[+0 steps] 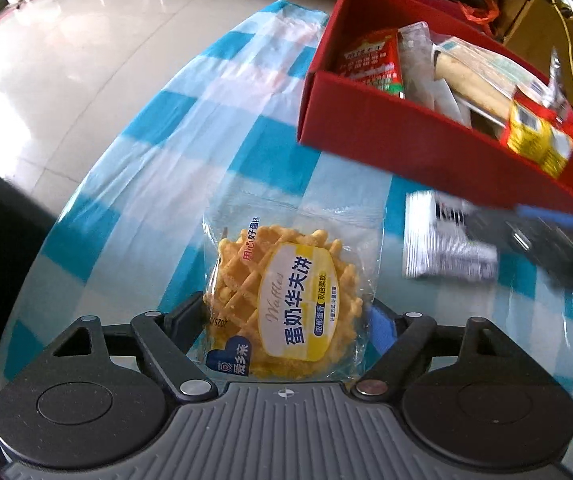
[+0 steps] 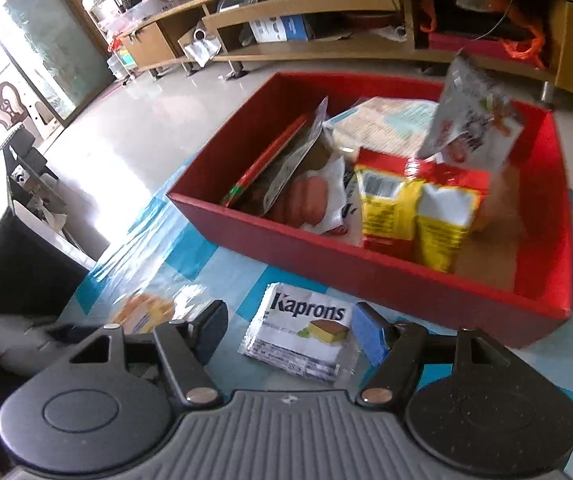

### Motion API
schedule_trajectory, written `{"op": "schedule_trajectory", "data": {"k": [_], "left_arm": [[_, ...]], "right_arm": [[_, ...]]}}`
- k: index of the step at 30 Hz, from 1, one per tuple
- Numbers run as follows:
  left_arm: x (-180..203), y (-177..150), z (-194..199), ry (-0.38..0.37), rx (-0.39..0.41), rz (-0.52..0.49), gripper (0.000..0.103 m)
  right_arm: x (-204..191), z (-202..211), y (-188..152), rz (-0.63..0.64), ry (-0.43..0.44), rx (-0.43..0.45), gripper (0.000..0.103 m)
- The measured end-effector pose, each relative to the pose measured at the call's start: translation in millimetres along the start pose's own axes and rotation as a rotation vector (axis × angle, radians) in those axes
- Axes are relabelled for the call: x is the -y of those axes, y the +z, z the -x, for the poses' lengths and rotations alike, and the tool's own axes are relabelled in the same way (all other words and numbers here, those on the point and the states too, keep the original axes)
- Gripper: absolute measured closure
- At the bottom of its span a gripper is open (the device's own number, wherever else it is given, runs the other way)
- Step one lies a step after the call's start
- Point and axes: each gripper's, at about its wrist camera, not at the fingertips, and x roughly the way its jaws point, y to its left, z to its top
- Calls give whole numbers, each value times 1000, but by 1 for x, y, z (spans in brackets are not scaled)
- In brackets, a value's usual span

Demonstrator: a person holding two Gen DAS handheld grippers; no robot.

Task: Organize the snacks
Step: 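Withdraw both tools from the box toward the waffle and Kaprons packs, then close left tool on waffle pouch while right grasps white Kaprons pack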

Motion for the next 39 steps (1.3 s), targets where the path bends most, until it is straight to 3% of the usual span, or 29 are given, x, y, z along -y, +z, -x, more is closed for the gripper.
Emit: {"op": "schedule_trajectory", "data": {"k": [4,8,15,17,21,26,32,34,36,38,39], "left_arm": [[-11,-11,5,-32,-19,24,17],[-18,-13,4,-35,-23,26,17],[-27,-10,4,-67,-21,47,17],[-28,-12,6,-73,-17,42,17],[-31,-12,4,-69,-19,54,17],[-24,-12,0,-43,-14,18,17],[-13,-14,-5,17,6,-54,15],[-10,-16,-6,40,17,-73,15],[-12,-16,-5,41,27,-63,12],[-14,-17,-9,71,20,-58,0],[-17,-18,-11,78,16,-38,0]], "right_arm": [[-6,-19,2,28,20,6,34],[-11,-26,0,79,40,6,27],[-13,0,-24,10,188,-168,27],[-17,12,-27,54,146,-128,27],[-26,7,-22,206,-32,-72,26],[-29,-31,-22,250,-49,-143,26],[-34,-40,-28,320,-94,-119,15],[-38,-44,-30,344,-129,-121,6],[-33,-47,-30,302,-156,-126,0],[-32,-49,-30,292,-158,-124,0],[-34,-50,-30,313,-167,-127,0]]}}
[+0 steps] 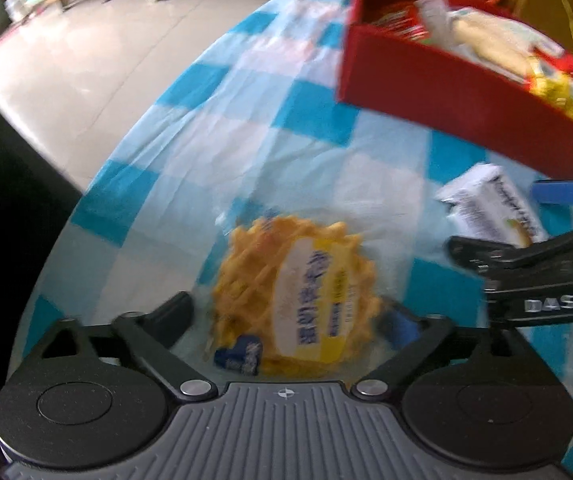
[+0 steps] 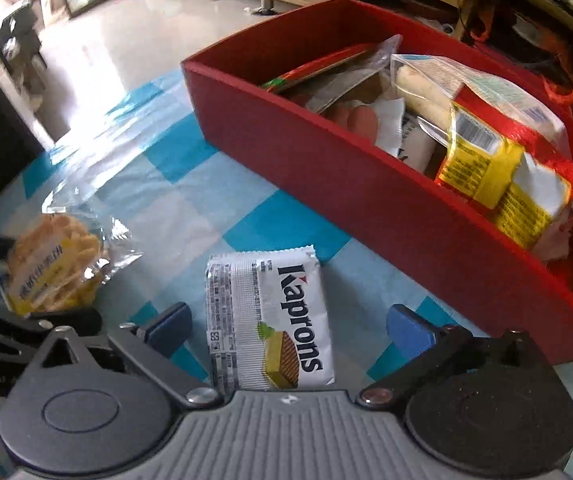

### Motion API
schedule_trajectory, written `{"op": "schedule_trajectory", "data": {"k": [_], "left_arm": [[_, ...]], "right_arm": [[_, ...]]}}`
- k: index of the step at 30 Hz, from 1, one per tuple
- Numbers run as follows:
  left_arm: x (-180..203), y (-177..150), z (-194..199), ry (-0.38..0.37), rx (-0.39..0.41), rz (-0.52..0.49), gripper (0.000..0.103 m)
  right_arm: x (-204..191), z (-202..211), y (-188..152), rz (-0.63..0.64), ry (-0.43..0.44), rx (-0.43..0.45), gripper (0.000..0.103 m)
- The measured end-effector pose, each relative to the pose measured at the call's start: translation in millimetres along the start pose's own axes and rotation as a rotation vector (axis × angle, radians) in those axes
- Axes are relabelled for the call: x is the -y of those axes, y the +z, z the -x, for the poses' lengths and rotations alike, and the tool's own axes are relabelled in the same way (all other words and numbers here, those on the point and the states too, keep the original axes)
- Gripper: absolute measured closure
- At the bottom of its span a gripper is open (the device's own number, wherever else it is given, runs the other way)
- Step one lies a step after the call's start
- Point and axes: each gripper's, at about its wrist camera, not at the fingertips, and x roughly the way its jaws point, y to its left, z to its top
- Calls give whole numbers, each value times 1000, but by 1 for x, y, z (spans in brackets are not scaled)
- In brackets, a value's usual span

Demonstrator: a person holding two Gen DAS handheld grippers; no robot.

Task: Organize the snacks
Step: 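Close left tool on waffle pouch while right grasps white Kaprons pack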

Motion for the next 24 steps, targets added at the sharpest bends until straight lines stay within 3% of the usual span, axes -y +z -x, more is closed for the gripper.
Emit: {"op": "schedule_trajectory", "data": {"k": [6,8,10,12,18,24], "left_arm": [[0,-1,2,4,14,1,0],[0,0,2,7,7,8,0],[2,0,4,5,6,8,5],[6,0,8,-2,14,-9,12],[17,-2,13,-26,11,-26,18],[36,-5,30,-49,58,-71,19]], "right_arm": [[-1,-1,0,-9,4,1,0],[-3,3,-2,-5,13,10,10],[-3,11,-5,5,21,21,35],[-2,19,-10,7,30,29,44],[6,34,-24,-19,18,22,45],[21,66,-29,-99,20,95,45]]}}
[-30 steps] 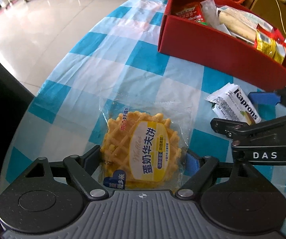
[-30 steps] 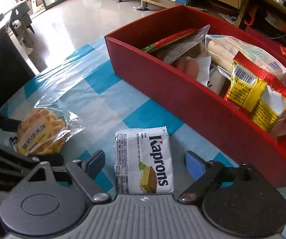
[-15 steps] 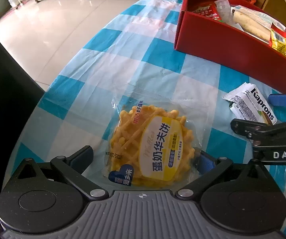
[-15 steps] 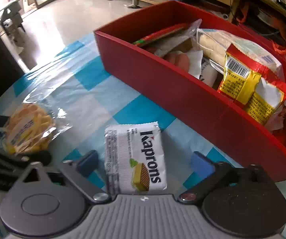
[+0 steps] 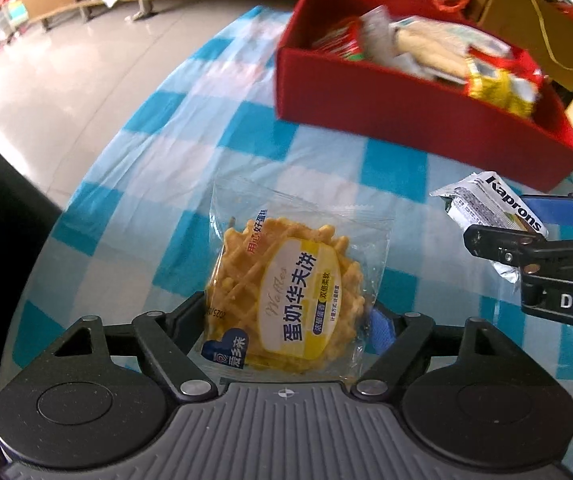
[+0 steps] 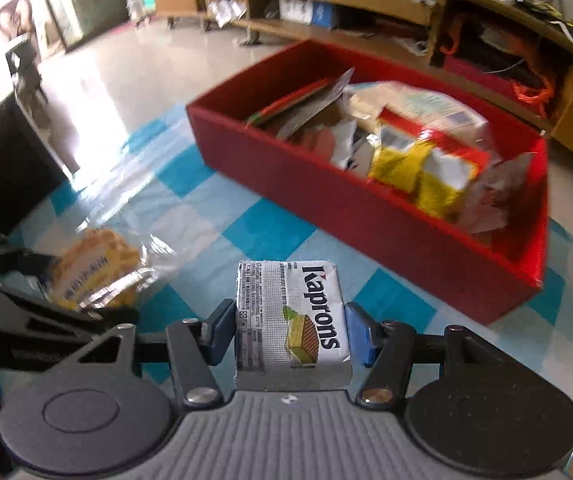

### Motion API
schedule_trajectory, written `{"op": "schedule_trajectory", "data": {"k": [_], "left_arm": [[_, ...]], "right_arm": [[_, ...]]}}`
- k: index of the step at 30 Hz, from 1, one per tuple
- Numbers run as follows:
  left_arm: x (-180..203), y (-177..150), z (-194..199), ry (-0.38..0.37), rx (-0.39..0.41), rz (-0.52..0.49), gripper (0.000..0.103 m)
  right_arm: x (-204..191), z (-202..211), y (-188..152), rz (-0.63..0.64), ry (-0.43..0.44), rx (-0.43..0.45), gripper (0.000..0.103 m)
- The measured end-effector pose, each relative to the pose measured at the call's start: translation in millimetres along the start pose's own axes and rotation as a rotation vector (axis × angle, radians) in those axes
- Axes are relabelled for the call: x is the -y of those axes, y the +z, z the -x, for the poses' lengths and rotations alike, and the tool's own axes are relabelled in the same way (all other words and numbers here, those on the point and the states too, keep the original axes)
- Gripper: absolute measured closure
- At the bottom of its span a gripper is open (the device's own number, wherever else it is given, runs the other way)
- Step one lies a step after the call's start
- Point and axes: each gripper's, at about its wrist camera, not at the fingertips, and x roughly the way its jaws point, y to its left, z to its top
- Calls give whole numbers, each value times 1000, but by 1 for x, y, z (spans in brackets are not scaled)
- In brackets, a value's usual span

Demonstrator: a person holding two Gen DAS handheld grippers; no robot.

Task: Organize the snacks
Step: 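Close left tool on waffle pouch while right grasps white Kaprons pack, then lift and carry waffle pouch and Kaprons pack over the red box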

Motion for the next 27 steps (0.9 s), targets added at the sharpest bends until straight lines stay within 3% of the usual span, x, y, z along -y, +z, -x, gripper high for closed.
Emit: {"op": "schedule_trajectory", "data": {"k": [8,27], "left_arm": [[21,6,18,-19,66,-30,19],[55,32,43,7,207,-90,18]], "right_arm": [[17,33,-7,-76,-18,65,45],[38,56,5,-124,-22,157,45]]}}
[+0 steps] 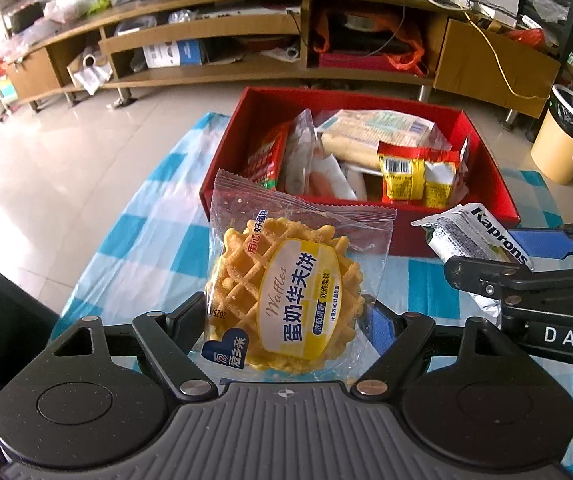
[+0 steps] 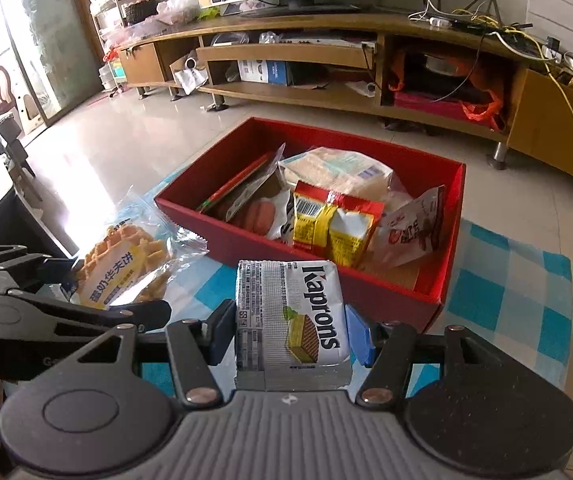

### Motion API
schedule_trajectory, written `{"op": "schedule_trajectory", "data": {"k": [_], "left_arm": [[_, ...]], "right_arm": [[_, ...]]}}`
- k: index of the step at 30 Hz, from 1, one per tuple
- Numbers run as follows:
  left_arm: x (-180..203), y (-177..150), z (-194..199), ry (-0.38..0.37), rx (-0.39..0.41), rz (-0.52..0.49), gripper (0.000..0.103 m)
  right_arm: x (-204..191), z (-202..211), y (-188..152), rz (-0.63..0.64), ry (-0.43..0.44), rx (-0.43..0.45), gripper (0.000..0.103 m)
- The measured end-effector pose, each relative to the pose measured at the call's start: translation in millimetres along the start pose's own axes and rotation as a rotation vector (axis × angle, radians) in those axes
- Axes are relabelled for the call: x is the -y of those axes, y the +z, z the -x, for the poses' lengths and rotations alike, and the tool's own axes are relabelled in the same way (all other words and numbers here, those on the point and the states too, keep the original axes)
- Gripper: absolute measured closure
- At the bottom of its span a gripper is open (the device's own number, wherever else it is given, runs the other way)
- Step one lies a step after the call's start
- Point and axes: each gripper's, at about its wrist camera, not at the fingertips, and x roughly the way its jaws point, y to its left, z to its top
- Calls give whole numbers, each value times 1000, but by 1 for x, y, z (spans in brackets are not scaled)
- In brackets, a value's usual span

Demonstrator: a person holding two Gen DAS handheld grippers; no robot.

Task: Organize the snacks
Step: 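Lift and carry waffle pouch and Kaprons pack over the red box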

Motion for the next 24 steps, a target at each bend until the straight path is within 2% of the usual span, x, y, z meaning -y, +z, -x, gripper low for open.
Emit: {"op": "schedule_trajectory", "data": {"k": [24], "left_arm": [[3,25,10,-9,68,32,18]], "right_arm": [[6,16,15,-31,1,81,45]]}}
